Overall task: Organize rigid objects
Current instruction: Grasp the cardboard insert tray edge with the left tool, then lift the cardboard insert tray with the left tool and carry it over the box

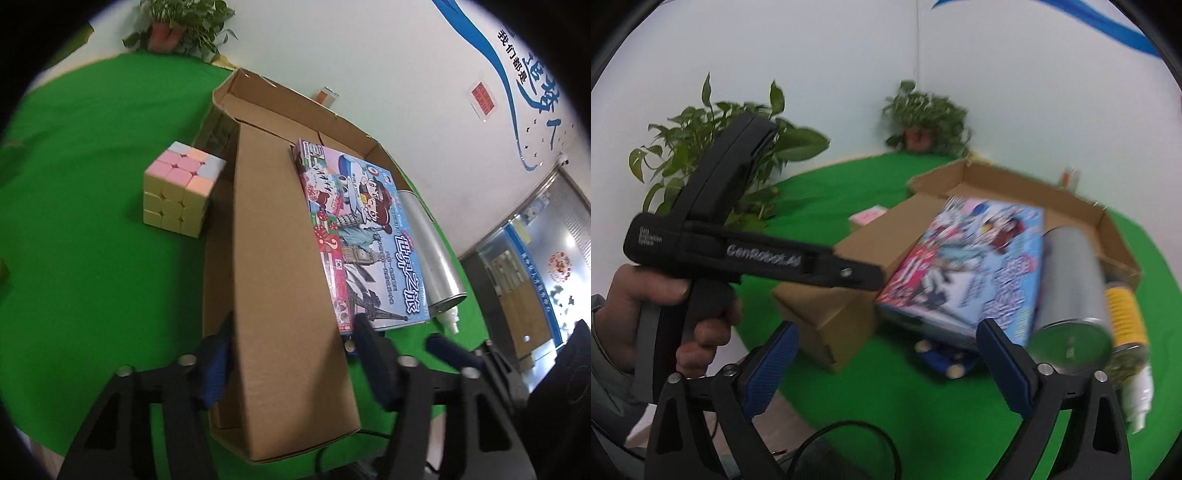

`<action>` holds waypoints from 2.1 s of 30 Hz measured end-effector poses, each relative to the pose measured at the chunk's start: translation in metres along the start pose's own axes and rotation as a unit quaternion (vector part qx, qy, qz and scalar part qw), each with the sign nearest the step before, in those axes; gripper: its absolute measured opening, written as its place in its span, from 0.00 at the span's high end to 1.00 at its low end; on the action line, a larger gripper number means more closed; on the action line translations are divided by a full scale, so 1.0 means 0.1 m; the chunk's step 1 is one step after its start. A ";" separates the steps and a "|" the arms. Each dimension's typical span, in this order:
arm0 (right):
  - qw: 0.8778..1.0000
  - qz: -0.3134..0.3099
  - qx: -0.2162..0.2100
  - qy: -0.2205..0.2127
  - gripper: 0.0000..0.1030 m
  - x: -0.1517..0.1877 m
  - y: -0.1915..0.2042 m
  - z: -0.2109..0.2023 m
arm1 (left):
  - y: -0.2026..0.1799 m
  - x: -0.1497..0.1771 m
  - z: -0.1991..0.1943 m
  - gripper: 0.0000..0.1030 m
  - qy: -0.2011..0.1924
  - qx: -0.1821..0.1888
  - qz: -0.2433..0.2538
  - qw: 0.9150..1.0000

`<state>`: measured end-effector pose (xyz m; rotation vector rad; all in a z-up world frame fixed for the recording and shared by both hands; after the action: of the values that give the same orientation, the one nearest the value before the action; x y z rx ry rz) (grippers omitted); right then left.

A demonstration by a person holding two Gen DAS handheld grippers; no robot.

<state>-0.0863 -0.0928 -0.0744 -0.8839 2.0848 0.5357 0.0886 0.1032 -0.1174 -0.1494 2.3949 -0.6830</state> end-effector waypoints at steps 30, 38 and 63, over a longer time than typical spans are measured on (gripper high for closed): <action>0.987 0.066 -0.110 0.099 0.42 0.29 -0.04 0.27 | 0.30 0.09 -0.46 0.42 -0.009 -0.008 0.020 1.000; 0.991 0.072 -0.026 0.111 0.71 0.11 -0.08 0.39 | 0.28 0.32 -0.17 0.43 0.038 0.018 -0.006 0.999; 0.982 0.106 -0.005 0.159 0.76 0.07 0.05 0.82 | 0.07 0.40 -0.15 0.73 0.045 -0.079 0.048 0.995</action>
<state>-0.0513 -0.0412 -0.1286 -0.7977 2.4891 0.5442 0.0481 0.1047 -0.1335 -0.0698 2.5242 -0.4661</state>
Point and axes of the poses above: each gripper's, at about its wrist camera, not at the fingertips, and z roughly the way its jaws point, y to its left, x to its underside, the point moved 7 cm from there along z, roughly the way its jaws point
